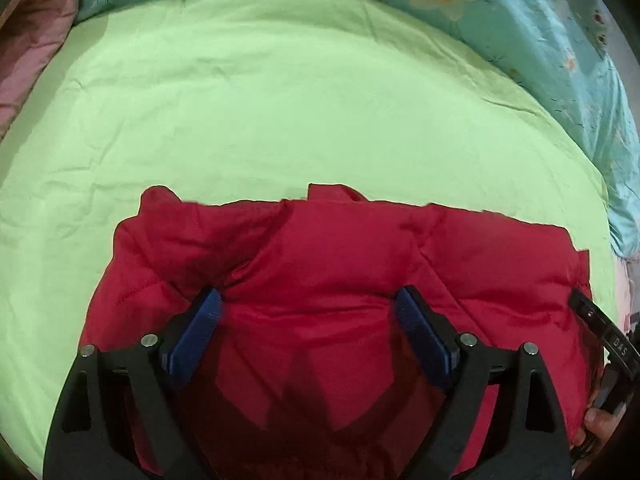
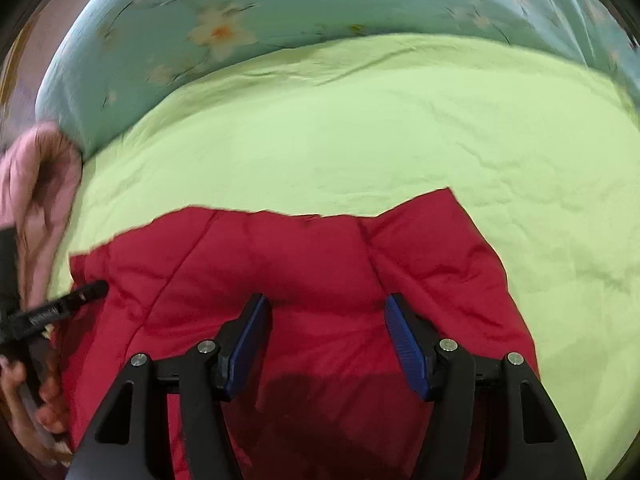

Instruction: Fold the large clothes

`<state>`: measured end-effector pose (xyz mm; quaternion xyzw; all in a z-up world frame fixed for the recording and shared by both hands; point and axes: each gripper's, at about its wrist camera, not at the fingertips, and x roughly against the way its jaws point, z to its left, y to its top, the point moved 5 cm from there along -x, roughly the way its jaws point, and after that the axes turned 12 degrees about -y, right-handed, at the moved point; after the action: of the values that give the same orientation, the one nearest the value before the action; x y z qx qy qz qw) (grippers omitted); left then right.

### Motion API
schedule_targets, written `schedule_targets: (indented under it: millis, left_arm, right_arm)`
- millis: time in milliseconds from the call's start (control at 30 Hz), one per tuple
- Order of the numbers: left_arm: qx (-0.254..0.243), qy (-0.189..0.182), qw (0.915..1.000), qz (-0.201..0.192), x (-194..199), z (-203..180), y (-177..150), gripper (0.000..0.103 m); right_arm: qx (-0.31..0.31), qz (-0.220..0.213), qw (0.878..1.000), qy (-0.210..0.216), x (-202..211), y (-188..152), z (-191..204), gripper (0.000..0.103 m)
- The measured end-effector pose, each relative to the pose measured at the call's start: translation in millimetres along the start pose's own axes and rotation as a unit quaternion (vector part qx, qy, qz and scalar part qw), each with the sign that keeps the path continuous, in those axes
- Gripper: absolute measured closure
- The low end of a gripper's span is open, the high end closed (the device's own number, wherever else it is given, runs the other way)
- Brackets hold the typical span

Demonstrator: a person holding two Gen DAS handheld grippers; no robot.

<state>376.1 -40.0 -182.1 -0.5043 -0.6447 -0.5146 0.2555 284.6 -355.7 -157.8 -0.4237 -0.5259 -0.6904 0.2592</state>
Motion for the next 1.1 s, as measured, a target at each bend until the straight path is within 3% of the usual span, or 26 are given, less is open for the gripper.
schedule_targets:
  millis: [100, 233, 333, 433, 567, 767, 900, 1100]
  left_arm:
    - [-0.002, 0.007, 1.0, -0.003, 6.2, -0.7, 1.4, 0.013]
    - [-0.024, -0.011, 0.9993, -0.028, 41.0, -8.6, -12.4, 0.014]
    - [-0.048, -0.039, 0.9967, -0.052, 78.5, -15.7, -43.9, 0.014]
    - [-0.081, -0.041, 0.9929, -0.077, 110.5, -26.3, -83.9, 0.014]
    - [-0.106, -0.053, 0.9899, -0.078, 129.9, -32.3, -123.8, 0.014]
    - [-0.111, -0.054, 0.9894, -0.077, 132.6, -28.6, -163.8, 0.014]
    - [-0.112, -0.032, 0.9903, -0.075, 126.4, -20.4, -175.5, 0.014]
    - [-0.113, -0.006, 0.9904, -0.079, 119.2, -9.2, -191.9, 0.013]
  right_arm:
    - [-0.006, -0.006, 1.0, -0.01, 0.8, -0.8, -1.5, 0.041]
    - [-0.007, -0.032, 0.999, -0.02, 33.2, -9.4, -1.5, 0.04]
    - [0.009, -0.058, 0.998, 0.005, 74.3, -31.7, 5.7, 0.039]
    - [0.033, -0.072, 0.997, 0.025, 105.3, -63.2, 18.5, 0.039]
    - [0.052, -0.088, 0.994, 0.035, 134.1, -111.9, 31.8, 0.039]
    - [0.067, -0.099, 0.993, 0.008, 143.8, -139.4, 36.9, 0.039]
    - [0.069, -0.09, 0.993, -0.027, 130.1, -148.9, 23.1, 0.04]
    - [0.054, -0.093, 0.993, -0.04, 121.6, -161.1, -2.5, 0.037]
